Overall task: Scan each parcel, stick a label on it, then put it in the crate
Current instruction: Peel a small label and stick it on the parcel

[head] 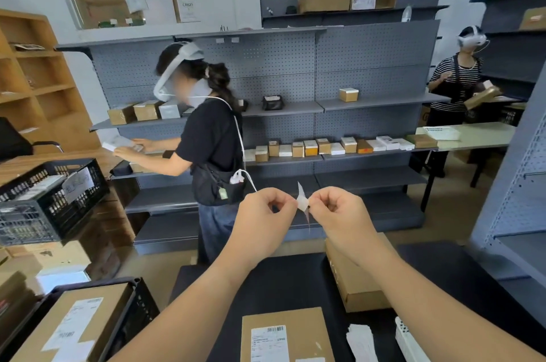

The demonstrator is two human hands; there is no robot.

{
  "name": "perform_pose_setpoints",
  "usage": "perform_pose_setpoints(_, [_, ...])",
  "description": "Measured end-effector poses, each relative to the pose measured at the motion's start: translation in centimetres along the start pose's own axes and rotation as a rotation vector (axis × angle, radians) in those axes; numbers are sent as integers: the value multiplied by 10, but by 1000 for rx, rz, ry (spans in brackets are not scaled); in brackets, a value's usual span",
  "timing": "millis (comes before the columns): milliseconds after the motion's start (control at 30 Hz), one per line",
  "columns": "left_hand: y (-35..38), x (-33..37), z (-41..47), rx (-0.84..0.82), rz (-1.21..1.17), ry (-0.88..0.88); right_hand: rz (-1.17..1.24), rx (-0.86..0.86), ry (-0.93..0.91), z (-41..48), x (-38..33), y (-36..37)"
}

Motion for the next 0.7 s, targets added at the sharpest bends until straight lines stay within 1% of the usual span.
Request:
perform_pose_setpoints(133, [29,-17,1,-67,21,-52,-58,26,99,-12,32,-18])
perform_pose_setpoints(233, [63,-32,0,-134,44,-95,-97,78,179,-27,62,-41])
perform_pose_setpoints(400, [127,-50,-4,-255,94,-106,-66,214,360,-61,139,-88])
perform_pose_setpoints(500, [170,-60,-11,-322,104,-110,-38,314,453,-93,185,-123])
perform_pose_setpoints(700, [267,-86,-36,-475,86,-180,-15,498,676,-172,274,-194])
Point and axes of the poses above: each hand's wrist, its own z-axis towards the middle knuckle, its own y-axis out of the palm, x = y × z, the point moved 10 cm from there along z, towards the middle knuckle, and after that the axes turned 4 degrees about z, right-handed, at the moved point
